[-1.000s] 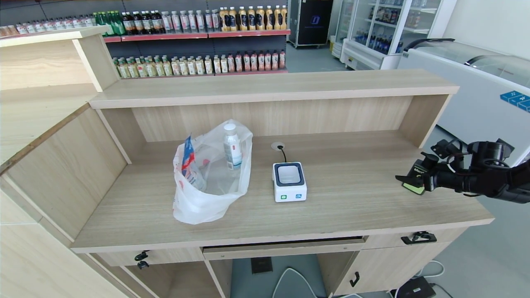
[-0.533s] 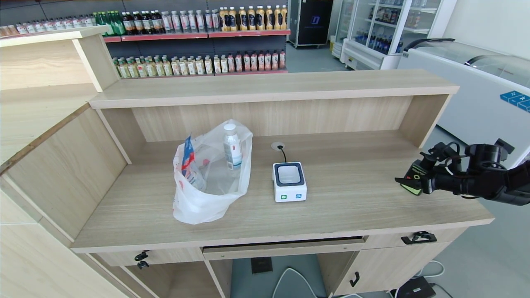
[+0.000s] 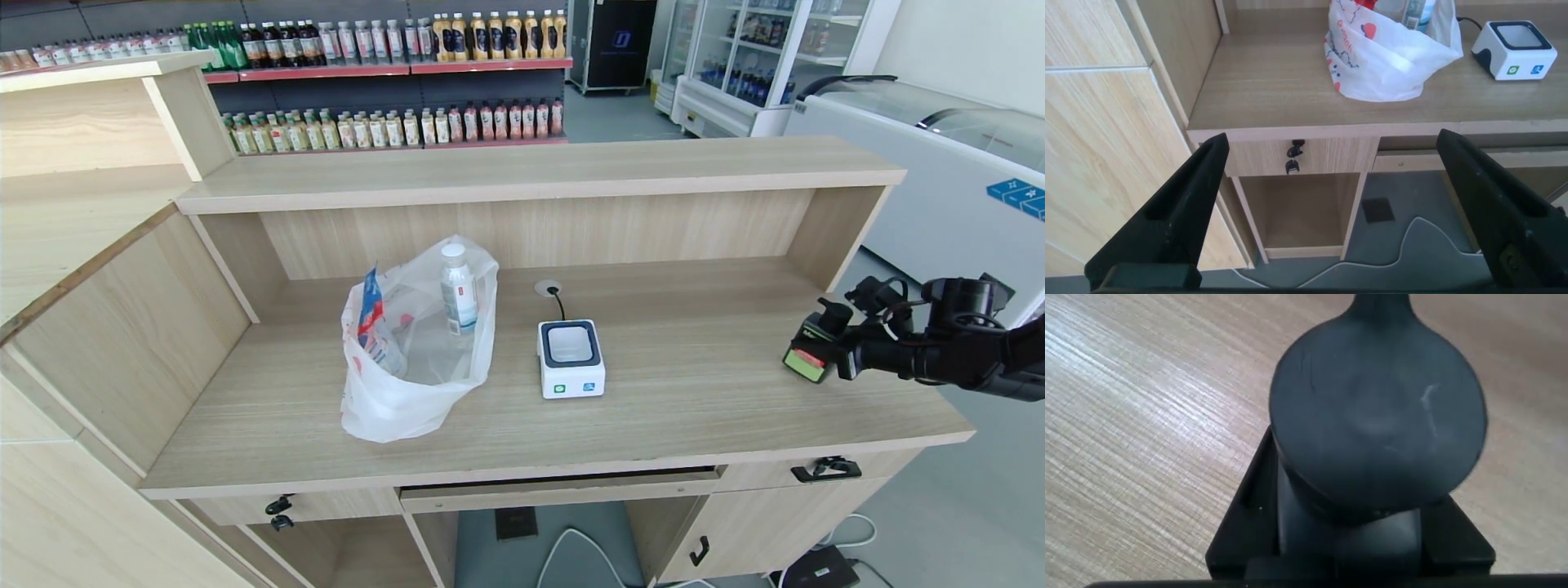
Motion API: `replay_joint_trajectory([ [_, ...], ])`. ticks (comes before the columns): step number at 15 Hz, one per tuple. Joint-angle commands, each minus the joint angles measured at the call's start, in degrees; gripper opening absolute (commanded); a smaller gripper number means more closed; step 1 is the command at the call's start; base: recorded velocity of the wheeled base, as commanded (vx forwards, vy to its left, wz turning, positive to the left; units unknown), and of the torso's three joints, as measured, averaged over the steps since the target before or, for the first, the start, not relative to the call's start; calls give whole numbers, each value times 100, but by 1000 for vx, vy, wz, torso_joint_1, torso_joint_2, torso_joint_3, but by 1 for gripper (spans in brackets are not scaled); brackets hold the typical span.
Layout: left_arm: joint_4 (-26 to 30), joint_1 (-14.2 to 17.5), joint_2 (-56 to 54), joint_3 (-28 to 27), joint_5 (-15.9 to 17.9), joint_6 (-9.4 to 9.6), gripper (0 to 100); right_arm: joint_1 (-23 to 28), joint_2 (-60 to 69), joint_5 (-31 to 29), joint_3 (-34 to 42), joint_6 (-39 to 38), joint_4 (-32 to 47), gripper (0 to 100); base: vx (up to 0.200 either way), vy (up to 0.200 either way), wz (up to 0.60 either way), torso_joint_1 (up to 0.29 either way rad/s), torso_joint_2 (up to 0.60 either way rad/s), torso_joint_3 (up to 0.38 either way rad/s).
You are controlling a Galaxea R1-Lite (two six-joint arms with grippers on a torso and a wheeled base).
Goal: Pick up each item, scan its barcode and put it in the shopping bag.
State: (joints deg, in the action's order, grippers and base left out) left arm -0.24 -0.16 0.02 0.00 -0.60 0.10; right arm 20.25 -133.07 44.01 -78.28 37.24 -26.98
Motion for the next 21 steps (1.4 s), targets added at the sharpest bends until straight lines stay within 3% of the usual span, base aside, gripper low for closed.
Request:
replay_joint_trajectory([
  [1,-2,-2,-2,0,-2,-1,100,-3,721,-15,207,64,-53,0,0,0,0,0,0,0],
  [3,-2,-2,-2,0,-2,-1,100,-65,1952,-33,752,204,0,0,0,0,0,0,0,0],
  [6,-2,-2,-2,0,-2,-1,100,-258,4316,-1096,2141,1822,8,0,0,0,0,0,0,0],
  [8,-2,-2,-2,0,-2,-1,100,-478,5432,-1184,3143,4028,8,0,0,0,0,0,0,0],
  [10,-2,-2,-2,0,-2,-1,100,-583,6039,-455,3530,5953,219,0,0,0,0,0,0,0],
  [13,-2,-2,-2,0,-2,-1,100,-1418,6320,609,3521,8238,1045,0,0,0,0,0,0,0],
  [17,-2,-2,-2,0,-2,-1,100,-2798,6443,591,3574,10980,914,0,0,0,0,0,0,0],
  [19,-2,-2,-2,0,-2,-1,100,-3686,6355,495,3521,11894,659,0,0,0,0,0,0,0],
  [21,-2,-2,-2,0,-2,-1,100,-4635,5951,495,3495,11929,114,0,0,0,0,0,0,0],
])
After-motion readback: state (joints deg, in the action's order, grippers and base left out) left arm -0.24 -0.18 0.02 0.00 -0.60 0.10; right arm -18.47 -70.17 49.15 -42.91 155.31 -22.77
